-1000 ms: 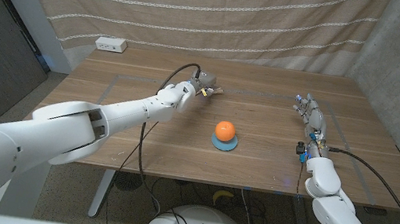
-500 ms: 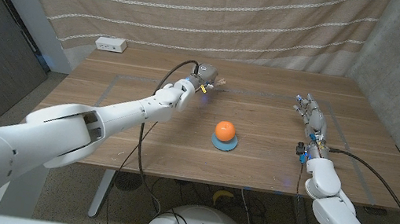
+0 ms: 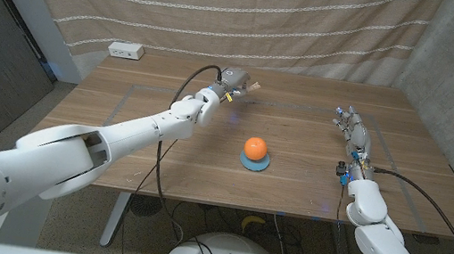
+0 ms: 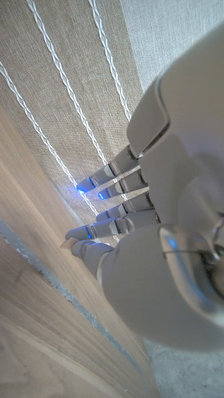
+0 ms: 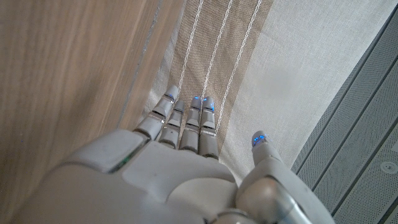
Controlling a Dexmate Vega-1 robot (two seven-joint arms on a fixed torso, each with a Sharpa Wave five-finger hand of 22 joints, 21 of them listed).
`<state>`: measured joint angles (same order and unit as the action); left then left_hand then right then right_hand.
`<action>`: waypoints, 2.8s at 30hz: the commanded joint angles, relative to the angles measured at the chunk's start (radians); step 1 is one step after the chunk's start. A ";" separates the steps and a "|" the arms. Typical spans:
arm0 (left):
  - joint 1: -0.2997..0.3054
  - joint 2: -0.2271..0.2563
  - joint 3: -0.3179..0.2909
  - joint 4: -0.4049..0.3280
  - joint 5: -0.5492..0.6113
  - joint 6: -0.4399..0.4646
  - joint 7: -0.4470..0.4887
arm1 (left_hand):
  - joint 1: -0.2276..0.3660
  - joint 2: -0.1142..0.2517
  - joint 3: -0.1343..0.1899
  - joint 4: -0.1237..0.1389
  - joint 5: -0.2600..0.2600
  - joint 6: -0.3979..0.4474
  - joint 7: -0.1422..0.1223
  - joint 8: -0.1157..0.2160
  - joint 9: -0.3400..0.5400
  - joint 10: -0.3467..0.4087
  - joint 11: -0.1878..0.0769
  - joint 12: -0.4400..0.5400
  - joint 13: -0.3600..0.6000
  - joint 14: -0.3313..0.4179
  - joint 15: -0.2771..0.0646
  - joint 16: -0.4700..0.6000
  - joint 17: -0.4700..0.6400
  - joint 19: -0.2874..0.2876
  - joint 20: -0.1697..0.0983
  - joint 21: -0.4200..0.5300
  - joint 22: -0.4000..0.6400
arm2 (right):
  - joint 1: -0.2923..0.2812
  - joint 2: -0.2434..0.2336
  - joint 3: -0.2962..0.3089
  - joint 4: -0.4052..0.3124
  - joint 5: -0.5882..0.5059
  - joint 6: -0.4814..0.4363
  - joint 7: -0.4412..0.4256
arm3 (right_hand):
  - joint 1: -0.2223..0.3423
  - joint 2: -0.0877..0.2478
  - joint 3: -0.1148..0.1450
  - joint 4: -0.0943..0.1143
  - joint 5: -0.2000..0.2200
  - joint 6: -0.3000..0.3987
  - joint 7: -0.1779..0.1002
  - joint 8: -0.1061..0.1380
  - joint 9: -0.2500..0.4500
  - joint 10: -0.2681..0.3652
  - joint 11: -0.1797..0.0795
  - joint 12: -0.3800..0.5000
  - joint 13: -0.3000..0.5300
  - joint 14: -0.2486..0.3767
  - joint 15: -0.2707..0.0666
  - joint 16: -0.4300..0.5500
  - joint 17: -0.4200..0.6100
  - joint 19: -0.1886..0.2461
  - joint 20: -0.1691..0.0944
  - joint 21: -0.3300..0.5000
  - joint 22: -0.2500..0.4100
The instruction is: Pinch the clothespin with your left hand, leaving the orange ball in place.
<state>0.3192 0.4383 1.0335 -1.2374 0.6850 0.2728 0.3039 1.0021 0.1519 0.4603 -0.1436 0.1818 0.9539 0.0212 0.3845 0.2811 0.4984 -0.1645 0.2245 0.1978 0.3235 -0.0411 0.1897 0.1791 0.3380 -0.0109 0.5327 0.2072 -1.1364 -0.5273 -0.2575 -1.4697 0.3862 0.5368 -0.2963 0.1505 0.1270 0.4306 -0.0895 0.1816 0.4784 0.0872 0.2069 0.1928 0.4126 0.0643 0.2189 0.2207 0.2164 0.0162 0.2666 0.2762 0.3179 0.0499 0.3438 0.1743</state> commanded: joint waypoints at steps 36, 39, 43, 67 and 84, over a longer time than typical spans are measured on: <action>0.280 0.108 -0.339 -0.341 -0.427 -0.051 -0.031 | 0.004 0.021 0.026 -0.002 0.006 -0.012 -0.008 0.112 0.185 0.024 -0.008 -0.007 0.008 0.016 -0.090 0.002 0.003 0.001 -0.006 0.021 0.003 | 0.033 0.002 -0.014 0.035 0.033 -0.003 0.044 | -0.009 0.016 -0.002 -0.001 0.001 0.008 0.000 -0.001 0.005 0.007 -0.003 -0.001 0.004 0.008 -0.001 0.003 0.006 0.008 -0.007 -0.016 0.004; 0.291 0.110 -0.354 -0.349 -0.461 -0.061 -0.037 | 0.003 0.020 0.028 -0.003 0.006 -0.013 -0.004 0.115 0.190 0.024 -0.007 -0.008 0.008 0.016 -0.090 0.001 0.003 0.001 -0.006 0.022 0.003 | 0.031 0.001 -0.014 0.035 0.034 -0.002 0.044 | -0.010 0.016 -0.003 0.000 0.001 0.007 0.000 -0.002 0.005 0.006 -0.003 -0.002 0.004 0.008 -0.002 0.003 0.006 0.009 -0.007 -0.017 0.004; 0.305 0.113 -0.367 -0.358 -0.492 -0.073 -0.036 | 0.003 0.020 0.029 -0.004 0.006 -0.015 -0.004 0.118 0.195 0.025 -0.005 -0.008 0.008 0.015 -0.091 0.001 0.003 0.001 -0.007 0.024 0.003 | 0.030 0.000 -0.013 0.035 0.043 -0.002 0.051 | -0.011 0.016 -0.003 0.000 0.001 0.007 -0.001 -0.002 0.005 0.007 -0.001 -0.002 0.004 0.008 -0.002 0.002 0.006 0.009 -0.007 -0.019 0.004; 0.406 0.133 -0.478 -0.415 -0.754 -0.160 -0.069 | 0.004 0.022 0.032 -0.008 0.004 -0.028 0.002 0.134 0.223 0.029 0.004 -0.010 0.009 0.015 -0.092 0.003 0.004 0.000 -0.005 0.032 0.003 | 0.044 -0.053 -0.038 0.002 0.167 -0.051 0.231 | -0.034 -0.008 -0.018 -0.008 -0.008 -0.237 -0.068 -0.039 -0.005 -0.213 -0.039 -0.045 -0.013 -0.120 -0.036 -0.061 -0.019 -0.045 -0.043 -0.089 0.000; 0.462 0.160 -0.542 -0.430 -0.922 -0.205 -0.114 | 0.006 0.023 0.031 -0.011 0.003 -0.034 0.005 0.143 0.240 0.029 0.010 -0.011 0.010 0.012 -0.090 0.004 0.005 -0.005 -0.004 0.036 0.002 | 0.046 -0.019 -0.049 0.011 0.138 0.023 0.228 | -0.042 -0.017 -0.029 -0.020 -0.007 -0.316 -0.108 -0.027 -0.013 -0.273 -0.061 -0.035 -0.025 -0.239 -0.095 -0.089 -0.060 -0.158 -0.081 -0.158 -0.004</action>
<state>0.7441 0.5804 0.5330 -1.6558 -0.1285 0.0960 0.2196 0.9970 0.1570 0.4814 -0.1496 0.1819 0.9249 0.0252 0.3916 0.2812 0.5127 -0.1501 0.2167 0.2022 0.3342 -0.0411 0.1897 0.1788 0.3381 -0.0108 0.5629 0.2068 -1.0879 -0.5634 -0.2996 -1.4583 0.5406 0.5243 -0.0670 0.1119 0.1173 0.4070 -0.1077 0.1737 0.1672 -0.0197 0.1706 0.1785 0.1484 0.0042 0.1771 0.1951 0.0007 -0.0328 0.1806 0.2193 0.1837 -0.0355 0.1958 0.1695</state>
